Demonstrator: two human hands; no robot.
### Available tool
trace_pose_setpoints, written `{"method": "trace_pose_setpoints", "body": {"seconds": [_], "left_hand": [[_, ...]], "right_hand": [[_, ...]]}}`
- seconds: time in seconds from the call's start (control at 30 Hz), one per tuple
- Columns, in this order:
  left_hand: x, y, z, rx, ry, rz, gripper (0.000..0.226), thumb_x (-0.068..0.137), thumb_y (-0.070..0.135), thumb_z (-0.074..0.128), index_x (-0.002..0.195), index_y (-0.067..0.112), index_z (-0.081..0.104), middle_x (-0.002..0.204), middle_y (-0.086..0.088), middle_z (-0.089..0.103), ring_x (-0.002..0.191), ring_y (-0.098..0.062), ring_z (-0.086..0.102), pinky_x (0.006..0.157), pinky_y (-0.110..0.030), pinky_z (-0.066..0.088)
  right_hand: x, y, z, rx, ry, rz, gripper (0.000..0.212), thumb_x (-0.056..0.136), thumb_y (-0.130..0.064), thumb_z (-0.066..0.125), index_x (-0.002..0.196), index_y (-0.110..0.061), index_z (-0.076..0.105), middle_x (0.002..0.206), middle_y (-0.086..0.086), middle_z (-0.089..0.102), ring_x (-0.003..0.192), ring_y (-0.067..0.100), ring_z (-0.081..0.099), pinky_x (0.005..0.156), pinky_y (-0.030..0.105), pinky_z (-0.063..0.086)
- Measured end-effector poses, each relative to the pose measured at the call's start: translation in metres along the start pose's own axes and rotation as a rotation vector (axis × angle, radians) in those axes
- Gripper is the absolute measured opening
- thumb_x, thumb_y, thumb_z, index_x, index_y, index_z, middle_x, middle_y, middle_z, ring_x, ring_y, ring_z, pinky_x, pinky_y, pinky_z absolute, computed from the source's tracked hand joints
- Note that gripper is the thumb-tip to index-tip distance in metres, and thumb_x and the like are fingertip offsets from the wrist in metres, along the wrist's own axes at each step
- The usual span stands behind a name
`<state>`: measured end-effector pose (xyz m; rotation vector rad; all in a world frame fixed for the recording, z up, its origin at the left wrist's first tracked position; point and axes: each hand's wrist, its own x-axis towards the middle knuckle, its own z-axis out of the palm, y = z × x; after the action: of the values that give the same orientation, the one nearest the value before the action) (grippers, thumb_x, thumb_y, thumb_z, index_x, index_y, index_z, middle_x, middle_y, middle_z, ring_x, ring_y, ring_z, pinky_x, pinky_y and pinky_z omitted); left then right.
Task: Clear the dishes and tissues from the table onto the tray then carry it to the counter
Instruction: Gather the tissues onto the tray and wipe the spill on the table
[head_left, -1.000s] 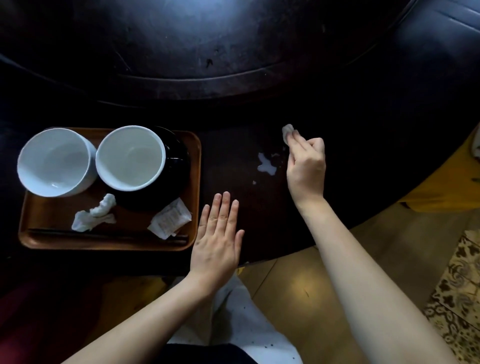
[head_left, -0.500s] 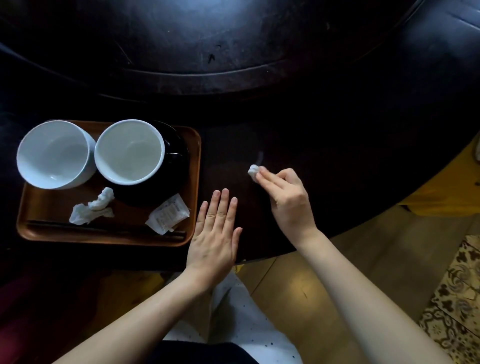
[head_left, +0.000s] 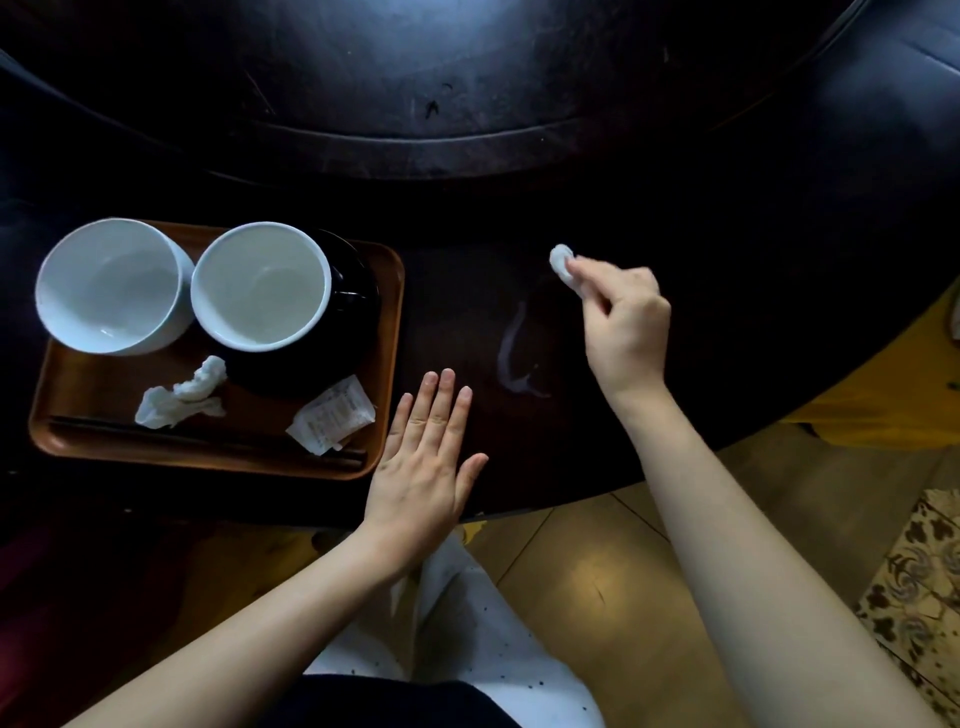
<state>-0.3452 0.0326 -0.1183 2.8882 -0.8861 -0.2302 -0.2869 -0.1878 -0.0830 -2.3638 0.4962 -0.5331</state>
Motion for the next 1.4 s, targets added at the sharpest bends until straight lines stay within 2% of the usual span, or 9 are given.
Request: {"method": "trace_pose_setpoints", "body": {"seconds": [0.13,0.23,0.4,0.5,0.63,0.8,1.1,1.23,1.4], "left_hand": [[0.000,0.001,-0.001,0.015,-0.014,-0.008,0.063,0.096,0.047,0.014,0.145,0.008,0.016,0.154,-0.013,0.015,0.145,-0.019,0.006,0.117,-0.037,0.006],[-0.001,0.003,-0.002,0.025,-0.015,-0.007,0.063,0.096,0.046,0.014,0.144,0.006,0.018,0.153,-0.014,0.017,0.143,-0.022,0.014,0.117,-0.038,0.008],[-0.002,0.003,-0.002,0.029,-0.014,-0.001,0.063,0.096,0.046,0.013,0.145,0.006,0.019,0.154,-0.016,0.017,0.143,-0.023,0.013,0.115,-0.041,0.012],[-0.001,0.003,-0.002,0.030,-0.016,-0.001,0.063,0.096,0.046,0.013,0.145,0.007,0.017,0.154,-0.015,0.016,0.143,-0.023,0.012,0.115,-0.041,0.012],[-0.002,0.002,-0.001,0.040,-0.026,0.000,0.063,0.096,0.046,0.013,0.145,0.007,0.016,0.155,-0.015,0.015,0.143,-0.023,0.012,0.116,-0.040,0.010],[-0.002,0.002,-0.002,0.034,-0.027,0.003,0.063,0.095,0.046,0.015,0.145,0.007,0.019,0.154,-0.016,0.017,0.143,-0.023,0.013,0.116,-0.041,0.011],[-0.003,0.003,-0.002,0.029,-0.022,0.015,0.063,0.095,0.046,0.017,0.145,0.007,0.018,0.154,-0.016,0.018,0.143,-0.023,0.013,0.117,-0.039,0.007],[-0.001,0.003,-0.001,0.038,-0.022,0.003,0.063,0.095,0.045,0.014,0.144,0.006,0.019,0.153,-0.017,0.020,0.143,-0.023,0.014,0.117,-0.039,0.007],[-0.002,0.002,-0.001,0.037,-0.015,0.006,0.063,0.095,0.046,0.015,0.145,0.007,0.018,0.154,-0.016,0.020,0.143,-0.023,0.014,0.118,-0.038,0.006]], "right_hand": [[0.010,-0.003,0.031,-0.084,-0.112,-0.126,0.027,0.085,-0.001,0.053,0.106,-0.004,0.070,0.099,0.012,0.072,0.083,0.034,0.059,0.081,0.021,0.038],[-0.008,-0.005,0.036,-0.091,-0.180,-0.259,0.025,0.086,-0.002,0.056,0.106,-0.007,0.070,0.094,0.012,0.068,0.082,0.030,0.056,0.078,0.035,0.049],[-0.037,-0.001,0.022,-0.034,-0.423,-0.548,0.032,0.085,-0.001,0.055,0.113,-0.008,0.067,0.102,0.007,0.070,0.086,0.023,0.059,0.078,0.032,0.054],[-0.039,0.003,0.008,-0.043,-0.536,-0.618,0.030,0.087,-0.004,0.052,0.113,-0.008,0.067,0.104,0.008,0.069,0.089,0.023,0.060,0.079,0.033,0.055],[-0.043,0.011,-0.005,-0.064,-0.591,-0.659,0.028,0.089,-0.010,0.052,0.112,-0.012,0.068,0.105,0.007,0.069,0.090,0.022,0.061,0.077,0.034,0.056],[-0.058,0.021,-0.018,-0.082,-0.502,-0.630,0.024,0.088,-0.009,0.055,0.106,-0.007,0.071,0.104,0.009,0.071,0.089,0.019,0.060,0.078,0.030,0.055],[-0.097,0.014,-0.030,-0.219,-0.412,-0.462,0.032,0.088,-0.008,0.051,0.116,-0.005,0.064,0.110,0.012,0.068,0.091,0.024,0.061,0.078,0.038,0.056],[-0.106,-0.002,-0.024,-0.257,-0.389,-0.321,0.028,0.090,-0.005,0.054,0.116,-0.005,0.063,0.098,0.009,0.067,0.081,0.021,0.058,0.070,0.033,0.056],[-0.103,-0.018,-0.019,-0.274,-0.377,-0.186,0.021,0.093,-0.014,0.054,0.110,-0.010,0.065,0.084,0.006,0.060,0.072,0.020,0.053,0.059,0.033,0.053]]}}
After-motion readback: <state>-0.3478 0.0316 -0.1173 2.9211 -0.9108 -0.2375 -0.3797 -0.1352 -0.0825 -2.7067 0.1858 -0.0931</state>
